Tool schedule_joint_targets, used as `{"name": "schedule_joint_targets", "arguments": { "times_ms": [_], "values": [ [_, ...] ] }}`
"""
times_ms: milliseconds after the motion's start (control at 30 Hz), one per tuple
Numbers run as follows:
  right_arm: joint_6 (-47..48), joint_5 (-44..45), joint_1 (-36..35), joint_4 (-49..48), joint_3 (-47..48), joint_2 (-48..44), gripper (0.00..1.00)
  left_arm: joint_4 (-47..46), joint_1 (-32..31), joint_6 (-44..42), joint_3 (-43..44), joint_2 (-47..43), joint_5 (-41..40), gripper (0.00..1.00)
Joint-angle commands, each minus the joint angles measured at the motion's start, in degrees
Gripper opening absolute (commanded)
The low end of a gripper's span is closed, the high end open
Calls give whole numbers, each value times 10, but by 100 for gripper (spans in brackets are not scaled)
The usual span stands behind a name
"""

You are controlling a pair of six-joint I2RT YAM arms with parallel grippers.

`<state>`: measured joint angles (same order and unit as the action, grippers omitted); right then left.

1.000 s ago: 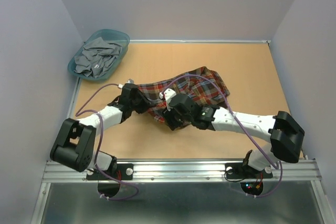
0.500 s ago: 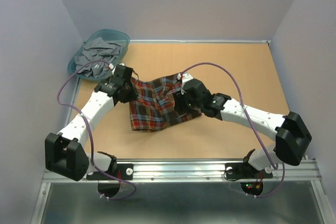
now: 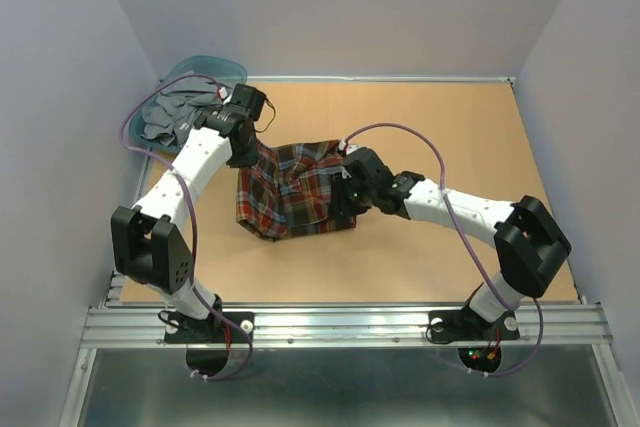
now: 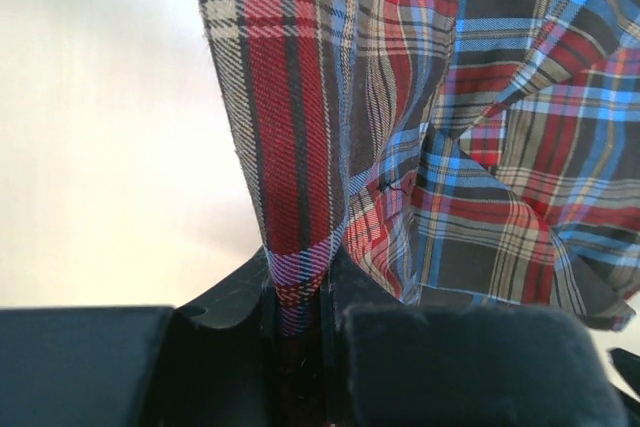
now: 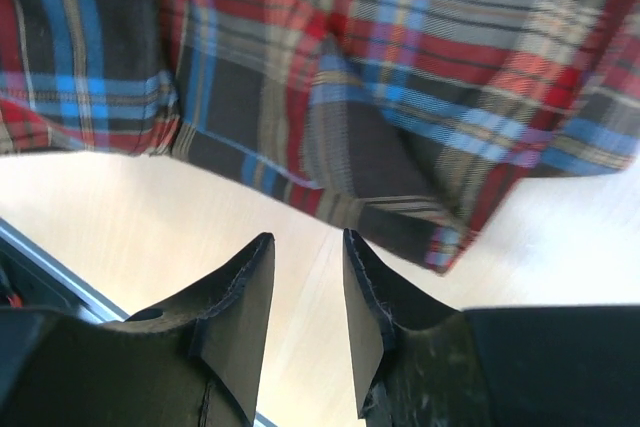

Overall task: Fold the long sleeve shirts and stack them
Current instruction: Fold the shirt

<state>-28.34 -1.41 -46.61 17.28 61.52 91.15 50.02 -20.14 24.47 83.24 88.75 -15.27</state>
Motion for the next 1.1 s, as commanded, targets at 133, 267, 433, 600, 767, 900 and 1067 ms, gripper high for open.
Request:
{"name": "schedule_joint_targets", "arguments": {
  "times_ms": [133,267,433,600,767,900,1067],
  "values": [
    [-85,-24,68,-54,2,-9,40,61,-20,-35,107,69,-86,7],
    [-123,-34,84,-80,-39,-9,40,80,-53,-31,146,120,-123,7],
    [-148,-49,90,-116,-80,-2,39,114,-98,-15,220,180,-142,7],
    [-167,-62,93,-139,-105,11,38,127,-137,-5,259,215,-146,7],
    [-193,-96,97,-183,-126,38,31,141,-168,6,302,251,-154,7],
    [-204,-107,100,-204,-137,53,28,141,-191,14,315,272,-153,7],
    [-223,-124,101,-232,-151,68,27,130,-227,23,324,306,-143,11]
  ]
}}
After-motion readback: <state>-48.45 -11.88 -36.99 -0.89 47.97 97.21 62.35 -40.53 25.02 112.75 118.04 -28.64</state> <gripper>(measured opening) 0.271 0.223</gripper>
